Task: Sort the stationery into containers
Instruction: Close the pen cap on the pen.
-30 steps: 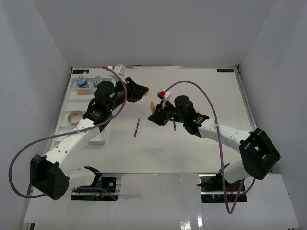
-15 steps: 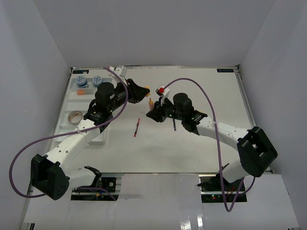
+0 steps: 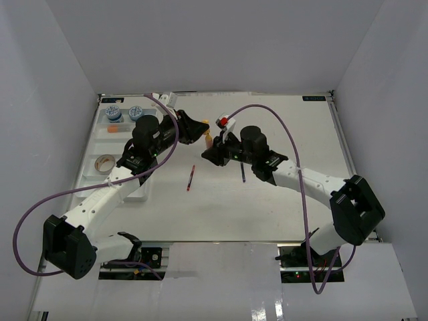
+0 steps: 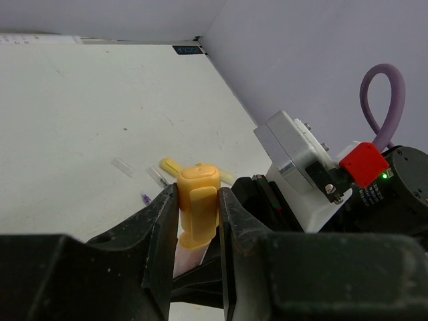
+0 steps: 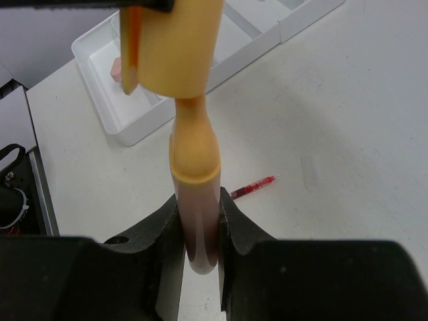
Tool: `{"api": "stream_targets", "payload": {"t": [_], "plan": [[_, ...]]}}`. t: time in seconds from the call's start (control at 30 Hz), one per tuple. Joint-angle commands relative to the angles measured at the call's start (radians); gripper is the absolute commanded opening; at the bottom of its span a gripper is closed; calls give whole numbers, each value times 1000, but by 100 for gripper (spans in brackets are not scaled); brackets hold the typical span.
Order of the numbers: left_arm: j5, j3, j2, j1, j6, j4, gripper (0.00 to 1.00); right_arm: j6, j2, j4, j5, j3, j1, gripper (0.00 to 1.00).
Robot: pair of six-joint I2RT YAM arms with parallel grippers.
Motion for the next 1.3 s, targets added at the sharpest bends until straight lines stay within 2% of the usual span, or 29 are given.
{"api": "stream_targets", "payload": {"t": [0.0,0.63,0.87,1.27], "plan": [[-3,-11,-22,-3,10,13,8,13,17,48,18,52,10,8],[-118,0,-22,-37,45,-36,3,36,31,56,104,93,25,8],[-137,-3,-20,-49,48,-39,3,45,43,55,119,112,27,8],[-247,12,-8,-77,60,-96,7,65,38,90,178,99,33,8]]}}
